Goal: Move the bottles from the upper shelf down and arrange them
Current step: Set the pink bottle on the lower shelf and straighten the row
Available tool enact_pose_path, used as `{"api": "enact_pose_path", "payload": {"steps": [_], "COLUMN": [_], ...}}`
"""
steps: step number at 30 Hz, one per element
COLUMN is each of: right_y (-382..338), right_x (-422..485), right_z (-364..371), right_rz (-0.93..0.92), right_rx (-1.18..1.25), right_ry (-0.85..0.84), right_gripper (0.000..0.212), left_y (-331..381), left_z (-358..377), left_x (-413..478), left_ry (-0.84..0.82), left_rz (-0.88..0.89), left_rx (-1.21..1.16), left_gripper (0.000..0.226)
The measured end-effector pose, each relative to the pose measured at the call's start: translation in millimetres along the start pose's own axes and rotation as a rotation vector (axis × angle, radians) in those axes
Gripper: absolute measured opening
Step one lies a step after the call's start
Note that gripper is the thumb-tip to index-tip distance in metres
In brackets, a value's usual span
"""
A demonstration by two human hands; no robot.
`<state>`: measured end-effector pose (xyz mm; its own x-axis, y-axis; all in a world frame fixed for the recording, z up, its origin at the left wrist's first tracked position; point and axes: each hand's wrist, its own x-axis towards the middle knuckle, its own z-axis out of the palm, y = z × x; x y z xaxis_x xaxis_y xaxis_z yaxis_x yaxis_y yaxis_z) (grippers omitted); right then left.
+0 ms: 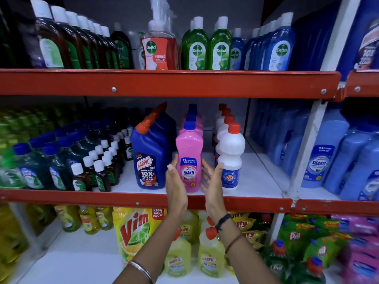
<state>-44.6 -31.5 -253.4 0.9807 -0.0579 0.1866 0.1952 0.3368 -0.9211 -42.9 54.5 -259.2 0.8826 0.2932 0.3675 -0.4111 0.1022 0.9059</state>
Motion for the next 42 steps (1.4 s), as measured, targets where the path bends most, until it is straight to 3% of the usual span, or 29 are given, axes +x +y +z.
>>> {"api": "enact_pose_path", "payload": {"steps": [8,13,16,18,21,23,26,30,35,39,42], "right_y": [6,0,3,12,28,35,39,39,43,41,41], "right_x": [4,2,-10,-21,-29,-28,-18,2,10,10,9], "right_z": [19,16,22,31,45,60,86,107,109,111,112], "right_rz": [-0.008,-0.021,-0.14,-0.268,-0.326,-0.282,-0.177,-0.1,-0.069,-0.066,-0.061], "right_rx": [-0.007,-0.04,-0.066,-0.097,-0.139,-0.145,-0.127,-0.06,-0.03,-0.032,-0.029], "right_ry": [0.025,0.066,0.131,0.165,0.092,-0.009,-0.108,-0.112,-0.095,-0.065,-0.048], "right_gripper": [0.086,0.082,0.07,0.082,0.086,0.082,0.079,0.089,0.08,0.074,0.077], "left_y": [-3,-7,-1,2,3,4,10,16,14,11,11], "left_z": [-16,-12,-17,-31,-63,-85,-111,-126,-131,-134,-135], "left_x": [12,11,4,-1,8,24,47,58,62,62,61], "left_ry": [0.005,-0.018,0.014,0.081,0.207,0.237,0.111,-0.1,-0.171,-0.175,-0.171], "left_rz": [-0.037,-0.027,0.024,0.124,0.266,0.267,0.176,0.099,0.058,0.07,0.06], "left_rx": [0.014,0.012,0.01,-0.018,-0.032,-0.016,-0.017,0.018,0.11,0.125,0.152], "left_gripper": [0.058,0.066,0.059,0.061,0.06,0.053,0.071,0.104,0.08,0.086,0.071]}}
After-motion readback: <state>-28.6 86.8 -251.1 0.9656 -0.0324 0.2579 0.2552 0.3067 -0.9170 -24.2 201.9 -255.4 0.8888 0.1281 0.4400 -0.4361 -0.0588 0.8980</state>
